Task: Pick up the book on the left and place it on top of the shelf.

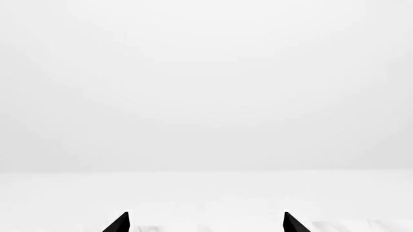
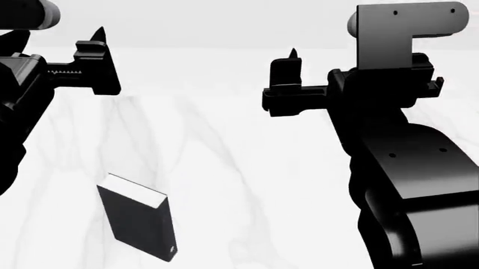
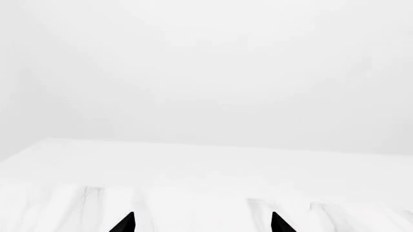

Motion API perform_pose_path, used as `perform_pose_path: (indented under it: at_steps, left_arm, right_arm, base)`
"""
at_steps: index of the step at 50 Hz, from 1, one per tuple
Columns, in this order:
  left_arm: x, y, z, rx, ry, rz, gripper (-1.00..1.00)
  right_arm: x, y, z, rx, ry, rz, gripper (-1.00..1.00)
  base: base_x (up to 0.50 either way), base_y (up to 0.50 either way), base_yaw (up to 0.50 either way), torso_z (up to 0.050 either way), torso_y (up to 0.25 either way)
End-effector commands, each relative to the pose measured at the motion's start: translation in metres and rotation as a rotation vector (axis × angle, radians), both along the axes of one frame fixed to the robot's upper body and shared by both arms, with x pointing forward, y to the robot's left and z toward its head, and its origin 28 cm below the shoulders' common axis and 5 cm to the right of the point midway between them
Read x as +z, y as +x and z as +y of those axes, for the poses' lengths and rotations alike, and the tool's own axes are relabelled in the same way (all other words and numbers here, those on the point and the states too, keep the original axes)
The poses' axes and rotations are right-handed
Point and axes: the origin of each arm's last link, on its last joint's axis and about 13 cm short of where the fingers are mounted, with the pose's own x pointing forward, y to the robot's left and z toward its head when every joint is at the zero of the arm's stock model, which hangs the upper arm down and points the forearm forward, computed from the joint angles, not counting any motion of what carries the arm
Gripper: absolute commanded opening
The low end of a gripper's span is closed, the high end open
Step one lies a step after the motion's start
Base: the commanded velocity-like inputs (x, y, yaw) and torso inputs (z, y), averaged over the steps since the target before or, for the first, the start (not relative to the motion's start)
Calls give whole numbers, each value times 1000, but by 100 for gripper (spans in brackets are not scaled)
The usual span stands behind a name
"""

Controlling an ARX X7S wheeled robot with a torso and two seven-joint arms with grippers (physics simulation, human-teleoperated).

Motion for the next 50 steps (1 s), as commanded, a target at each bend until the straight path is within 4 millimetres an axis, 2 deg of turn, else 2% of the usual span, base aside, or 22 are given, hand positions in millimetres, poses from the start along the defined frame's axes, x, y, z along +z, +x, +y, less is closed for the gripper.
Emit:
perform_pose_path:
  at_steps: [1, 8, 10, 13, 15, 18, 20, 24, 25, 30, 50]
  left_arm:
    - [0, 0, 0, 0, -2, 1, 100]
    - [-1, 1, 0, -1, -1, 3, 100]
    - [-2, 1, 0, -2, 0, 4, 100]
    - [-1, 1, 0, -2, -1, 3, 100]
    - [-1, 1, 0, -2, -1, 2, 100]
    - [0, 0, 0, -2, -1, 1, 100]
    - [0, 0, 0, -2, 0, 0, 100]
    - [1, 0, 1, -2, -3, -1, 100]
    - [2, 0, 1, -1, -3, -2, 100]
    - [1, 1, 2, 3, -4, -1, 100]
    - [1, 1, 3, 6, 1, 0, 100]
  right_arm:
    - [-1, 1, 1, 3, -4, 6, 100]
    - [-3, 2, 0, 1, -2, 12, 100]
    - [-3, 4, 0, 1, 31, 43, 100]
    - [-8, 6, 3, 105, -18, 139, 100]
    - [-10, 10, 3, 63, -47, 170, 100]
    - [-11, 10, 4, 259, 5, 204, 100]
    - [-13, 7, 8, 381, -89, 222, 100]
    - [-16, 4, 11, 646, -35, 285, 100]
    - [-17, 3, 11, 686, -45, 336, 100]
    - [-19, -3, 16, 819, -42, 362, 100]
    - [-33, -3, 20, 854, -97, 374, 100]
  base:
    - [500, 0, 0, 0, 0]
    - [500, 0, 0, 0, 2]
    - [182, 0, 0, 0, 0]
    - [0, 0, 0, 0, 4]
    - [0, 0, 0, 0, 0]
    - [0, 0, 0, 0, 0]
    - [0, 0, 0, 0, 0]
    - [0, 0, 0, 0, 0]
    - [0, 0, 0, 0, 0]
    - [0, 0, 0, 0, 0]
    - [0, 0, 0, 0, 0]
